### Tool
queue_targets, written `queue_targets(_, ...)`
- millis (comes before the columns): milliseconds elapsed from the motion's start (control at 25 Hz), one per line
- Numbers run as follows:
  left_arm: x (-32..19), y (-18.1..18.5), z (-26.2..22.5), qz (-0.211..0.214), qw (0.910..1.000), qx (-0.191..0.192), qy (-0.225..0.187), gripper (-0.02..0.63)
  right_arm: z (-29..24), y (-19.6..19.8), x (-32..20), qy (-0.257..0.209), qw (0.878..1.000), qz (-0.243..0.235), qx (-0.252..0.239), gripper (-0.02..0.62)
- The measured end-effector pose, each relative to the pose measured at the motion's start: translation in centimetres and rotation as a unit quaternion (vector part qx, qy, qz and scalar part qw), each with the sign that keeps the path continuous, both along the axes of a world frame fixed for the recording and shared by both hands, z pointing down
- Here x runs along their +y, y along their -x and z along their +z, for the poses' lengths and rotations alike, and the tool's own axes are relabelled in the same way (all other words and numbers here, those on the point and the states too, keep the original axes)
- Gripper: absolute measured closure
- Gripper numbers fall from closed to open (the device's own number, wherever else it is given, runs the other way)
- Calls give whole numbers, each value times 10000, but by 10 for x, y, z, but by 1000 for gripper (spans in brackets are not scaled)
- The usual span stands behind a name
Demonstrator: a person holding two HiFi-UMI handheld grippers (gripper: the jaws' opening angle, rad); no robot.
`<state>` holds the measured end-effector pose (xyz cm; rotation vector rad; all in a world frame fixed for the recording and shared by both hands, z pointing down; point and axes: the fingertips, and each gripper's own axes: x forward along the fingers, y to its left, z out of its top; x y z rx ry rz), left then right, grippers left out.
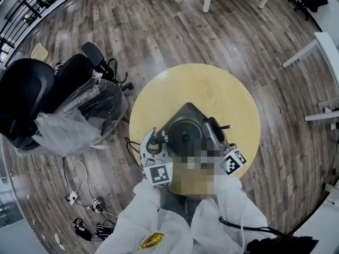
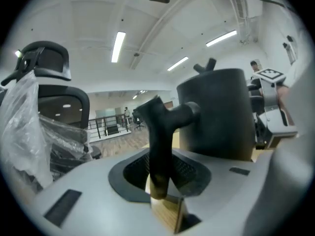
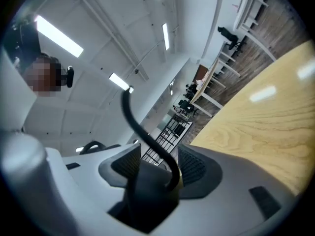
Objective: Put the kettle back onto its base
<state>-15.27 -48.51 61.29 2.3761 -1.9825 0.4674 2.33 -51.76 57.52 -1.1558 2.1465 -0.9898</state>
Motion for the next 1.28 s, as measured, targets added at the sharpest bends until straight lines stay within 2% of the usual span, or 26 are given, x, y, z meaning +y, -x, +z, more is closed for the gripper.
queue_targets(120,13,4,9,-77,9982,433,418,495,9,-13,0,233,9990,289,-241,347)
queue_targets(200,20,5,5,-19,9978,532,385,495,8,-13,1,183,9991,293,-224,348)
queue_targets(400,38,4,-7,157,9987,446,205,495,8,-13,1,215,9991,288,-239,348)
queue_targets(520,50,2,-8,210,9955,809,438,495,13,-18,9,523,9973,332,-403,347)
queue_targets(640,76,6,-16,167,9854,1477,832,497,22,-29,43,1078,9919,443,-500,348)
queue_targets(720,97,9,-28,152,9768,1888,1001,500,25,-32,78,1452,9884,353,-281,348)
queue_targets(760,106,11,-35,103,9730,2047,1065,520,24,-30,97,1590,9870,217,-108,348)
queue_targets(840,121,12,-49,-17,9666,2263,1205,600,14,-20,135,1681,9851,-184,299,349)
queue_targets(880,127,9,-55,-16,9637,2342,1280,604,6,-13,151,1648,9843,-376,505,378)
queue_targets(920,132,4,-62,55,9606,2430,1348,604,-4,-8,165,1588,9835,-534,678,467)
queue_targets(960,137,-5,-70,204,9564,2551,1407,604,-15,-2,177,1496,9831,-687,801,567)
queue_targets(1000,142,-16,-80,426,9503,2713,1467,604,-28,6,187,1357,9829,-874,889,583)
queue_targets(1040,148,-29,-90,708,9419,2904,1534,604,-42,15,195,1162,9822,-1100,988,584)
queue_targets(1120,162,-55,-109,1361,9190,3305,1667,604,-66,36,209,659,9754,-1609,1354,584)
queue_targets(1200,177,-77,-126,1991,8930,3623,1776,604,-82,55,220,143,9594,-2099,1878,584)
queue_targets(1240,185,-87,-132,2255,8828,3697,1819,604,-87,61,226,-84,9496,-2293,2138,584)
queue_targets(1280,193,-95,-137,2461,8768,3697,1845,604,-91,65,231,-278,9394,-2442,2392,584)
